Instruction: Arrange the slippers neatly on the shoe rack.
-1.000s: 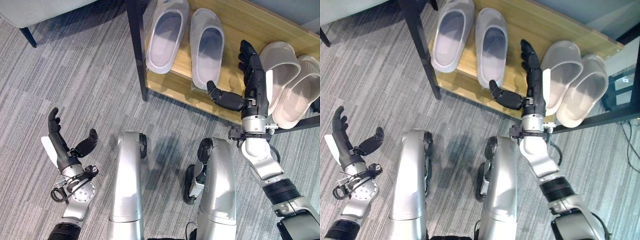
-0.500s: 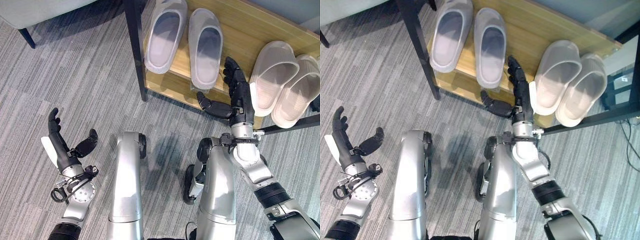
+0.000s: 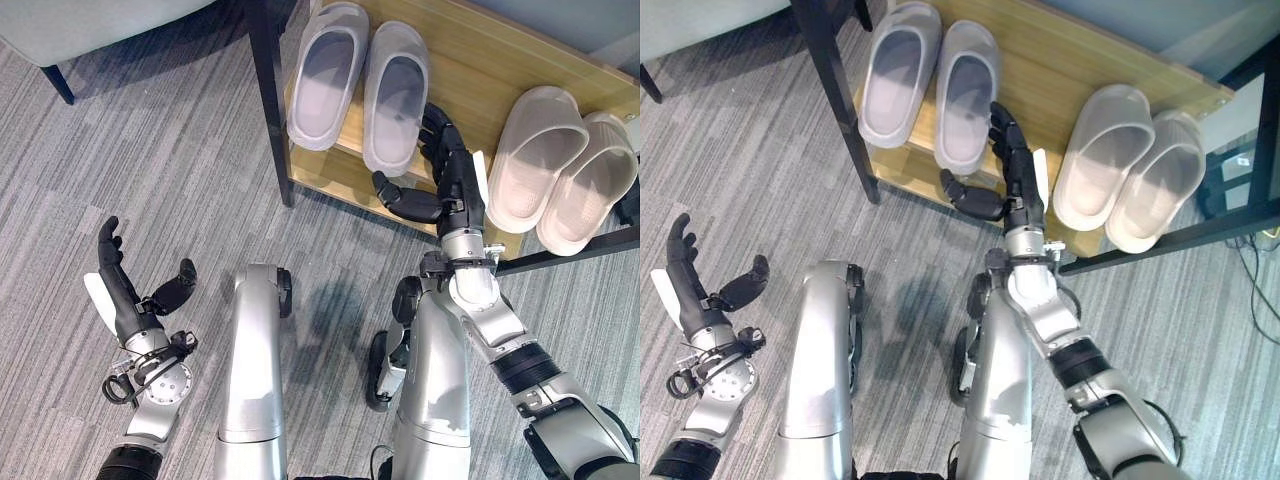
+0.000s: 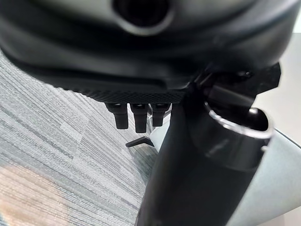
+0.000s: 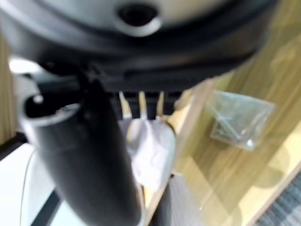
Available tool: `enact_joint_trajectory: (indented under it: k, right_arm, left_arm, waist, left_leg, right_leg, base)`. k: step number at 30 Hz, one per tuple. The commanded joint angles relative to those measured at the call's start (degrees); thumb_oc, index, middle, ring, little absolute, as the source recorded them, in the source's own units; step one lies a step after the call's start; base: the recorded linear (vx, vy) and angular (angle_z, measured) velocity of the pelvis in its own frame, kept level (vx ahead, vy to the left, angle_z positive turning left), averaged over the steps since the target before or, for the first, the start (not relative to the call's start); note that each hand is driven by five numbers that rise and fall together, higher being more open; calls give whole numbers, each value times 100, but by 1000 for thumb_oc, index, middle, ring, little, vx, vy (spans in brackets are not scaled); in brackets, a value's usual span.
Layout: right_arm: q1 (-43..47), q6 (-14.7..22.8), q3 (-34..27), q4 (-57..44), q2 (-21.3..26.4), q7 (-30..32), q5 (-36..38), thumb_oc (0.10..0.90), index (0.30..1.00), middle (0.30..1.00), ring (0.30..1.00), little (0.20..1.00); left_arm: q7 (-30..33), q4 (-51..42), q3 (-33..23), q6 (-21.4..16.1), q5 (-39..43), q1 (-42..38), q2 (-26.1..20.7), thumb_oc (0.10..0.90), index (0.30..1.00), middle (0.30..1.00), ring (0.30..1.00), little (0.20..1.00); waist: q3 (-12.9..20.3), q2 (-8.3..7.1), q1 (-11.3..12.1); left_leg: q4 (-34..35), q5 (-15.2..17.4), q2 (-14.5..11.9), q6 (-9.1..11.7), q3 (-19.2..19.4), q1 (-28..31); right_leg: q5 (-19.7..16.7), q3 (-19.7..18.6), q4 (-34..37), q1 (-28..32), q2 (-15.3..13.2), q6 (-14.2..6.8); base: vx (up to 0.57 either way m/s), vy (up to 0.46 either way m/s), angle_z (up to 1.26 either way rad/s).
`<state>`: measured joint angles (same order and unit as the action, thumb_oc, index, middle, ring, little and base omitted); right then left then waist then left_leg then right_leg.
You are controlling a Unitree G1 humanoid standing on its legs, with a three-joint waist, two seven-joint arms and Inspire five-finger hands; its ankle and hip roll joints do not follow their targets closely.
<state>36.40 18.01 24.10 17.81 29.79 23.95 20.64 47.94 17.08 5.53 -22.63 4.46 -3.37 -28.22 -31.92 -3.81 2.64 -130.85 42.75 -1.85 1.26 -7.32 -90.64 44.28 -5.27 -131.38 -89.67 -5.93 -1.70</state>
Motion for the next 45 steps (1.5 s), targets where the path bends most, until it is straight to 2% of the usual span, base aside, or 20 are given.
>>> enact_joint_trajectory:
  k: [1, 7, 14, 21, 22, 23, 32, 35, 36, 37, 38, 39, 40, 41, 44, 45]
  right_arm:
    - [1060, 273, 206, -222, -152, -234, -92, 800, 900, 900, 900, 900]
    - [1331, 241, 348, -107, -282, -297, -29, 800, 900, 900, 900, 900]
    - [1199, 250, 268, -245, -263, -286, -90, 800, 900, 900, 900, 900]
    - [775, 372, -253, -690, -169, 193, -689, 800, 900, 900, 900, 900]
    - [433, 445, -584, -1095, -16, 461, -1250, 800, 900, 900, 900, 900]
    - [229, 475, -725, -1297, 4, 575, -1387, 800, 900, 900, 900, 900]
    - [-786, 757, -1272, -2645, -143, 514, -1676, 800, 900, 900, 900, 900]
    - [-1162, 933, -1144, -3077, -427, 52, -1146, 800, 900, 900, 900, 900]
    - [-1244, 946, -1057, -3160, -504, -192, -895, 800, 900, 900, 900, 900]
    - [-1244, 946, -1057, -3160, -504, -192, -895, 800, 900, 900, 900, 900]
    - [-1852, 1014, -847, -3225, -742, -851, -26, 800, 900, 900, 900, 900]
    - [-2132, 1004, -731, -3232, -826, -1143, 234, 800, 900, 900, 900, 900]
    - [-2495, 970, -606, -3147, -920, -1415, 448, 800, 900, 900, 900, 900]
    - [-2833, 890, -413, -2995, -908, -1657, 504, 800, 900, 900, 900, 900]
    - [-3209, 803, -394, -2630, -915, -1709, 408, 800, 900, 900, 900, 900]
    - [-3437, 734, -399, -2253, -982, -1751, 493, 800, 900, 900, 900, 900]
  left_arm:
    - [30, -379, 28, -368, -44, -218, -170, 800, 900, 900, 900, 900]
    - [-53, -349, 139, -357, -22, -239, -174, 800, 900, 900, 900, 900]
    - [-120, -330, 147, -346, -16, -207, -148, 800, 900, 900, 900, 900]
    - [-91, -375, 57, -390, 61, -136, -31, 800, 900, 900, 900, 900]
    - [-10, -457, -52, -423, -14, -75, 11, 800, 900, 900, 900, 900]
    - [62, -478, -115, -417, -67, -66, 26, 800, 900, 900, 900, 900]
    - [-3, -523, -508, -438, 156, -34, 294, 800, 900, 900, 900, 900]
    - [-117, -554, -584, -374, 41, -285, 289, 800, 900, 900, 900, 900]
    - [-217, -525, -595, -356, 24, -485, 290, 800, 900, 900, 900, 900]
    - [-217, -525, -595, -356, 24, -485, 290, 800, 900, 900, 900, 900]
    - [-595, -428, -457, -392, 283, -683, 372, 800, 900, 900, 900, 900]
    - [-817, -391, -377, -392, 362, -705, 424, 800, 900, 900, 900, 900]
    - [-983, -278, -247, -386, 275, -722, 425, 800, 900, 900, 900, 900]
    - [-1234, -196, -61, -426, 105, -734, 359, 800, 900, 900, 900, 900]
    - [-1412, -5, 107, -399, -81, -694, 315, 800, 900, 900, 900, 900]
    - [-1521, 10, 234, -345, -237, -606, 293, 800, 900, 900, 900, 900]
  waist:
    - [212, 77, 532]
    - [212, 88, 577]
    - [212, 60, 568]
    - [212, 78, 516]
    - [212, 84, 460]
    - [212, 72, 441]
    - [212, -58, 327]
    - [212, -51, 269]
    - [217, -15, 221]
    - [217, -15, 221]
    - [656, 71, 77]
    - [830, 96, 22]
    - [908, 131, -33]
    - [1033, 145, -126]
    - [1166, 170, -204]
    - [1183, 201, -234]
  left_leg:
    - [-254, 450, 57, -323, -115, 68]
    - [-260, 442, 67, -316, -114, 68]
    - [-258, 430, 82, -310, -114, 68]
    - [-283, 421, 110, -310, -112, 68]
    - [-255, 411, 118, -314, -109, 68]
    - [-252, 398, 125, -316, -104, 68]
    - [56, 225, 136, -298, 11, 68]
    - [720, -30, 170, -322, 64, 68]
    - [1128, -272, 204, -319, 63, 68]
    - [1128, -272, 204, -319, 63, 68]
    - [1932, -768, 231, -304, 85, 72]
    - [2295, -923, 240, -285, 88, 184]
    - [2693, -1081, 221, -268, 141, 486]
    - [3355, -1191, 97, -253, 135, 1091]
    - [3942, -1325, 0, -254, 130, 1626]
    - [4459, -1443, -92, -240, 118, 2144]
  right_leg:
    - [-254, -62, -62, -29, -63, 480]
    - [-260, -68, -83, -29, -82, 478]
    - [-274, -88, -93, -28, -81, 487]
    - [-257, -75, -109, -29, -61, 495]
    - [-239, -73, -111, -29, -54, 490]
    - [-239, -81, -121, -29, -53, 493]
    - [-368, -73, 144, -22, -18, 506]
    - [-469, 89, 834, 173, -63, 503]
    - [-588, 207, 1228, 273, -112, 489]
    - [-588, 207, 1228, 273, -112, 489]
    - [-838, 393, 1957, 338, -204, 455]
    - [-905, 429, 2296, 457, -217, 447]
    - [-1009, 459, 2657, 729, -272, 415]
    - [-1088, 516, 3316, 1251, -339, 413]
    - [-1188, 555, 3944, 1772, -420, 376]
    - [-1284, 561, 4440, 2250, -434, 354]
  base:
    - [0, 0, 0]
    - [0, 0, 0]
    - [0, 0, 0]
    - [0, 0, 0]
    - [0, 0, 0]
    - [-8, -1, 4]
    - [-18, 0, 1]
    - [-102, 34, 3]
    - [-107, 26, 7]
    - [-159, 79, 14]
    - [-116, 71, 23]
    - [-154, 91, 44]
    - [-94, 103, 42]
    - [-82, 95, 29]
    - [-37, 55, 3]
    - [-39, 84, -10]
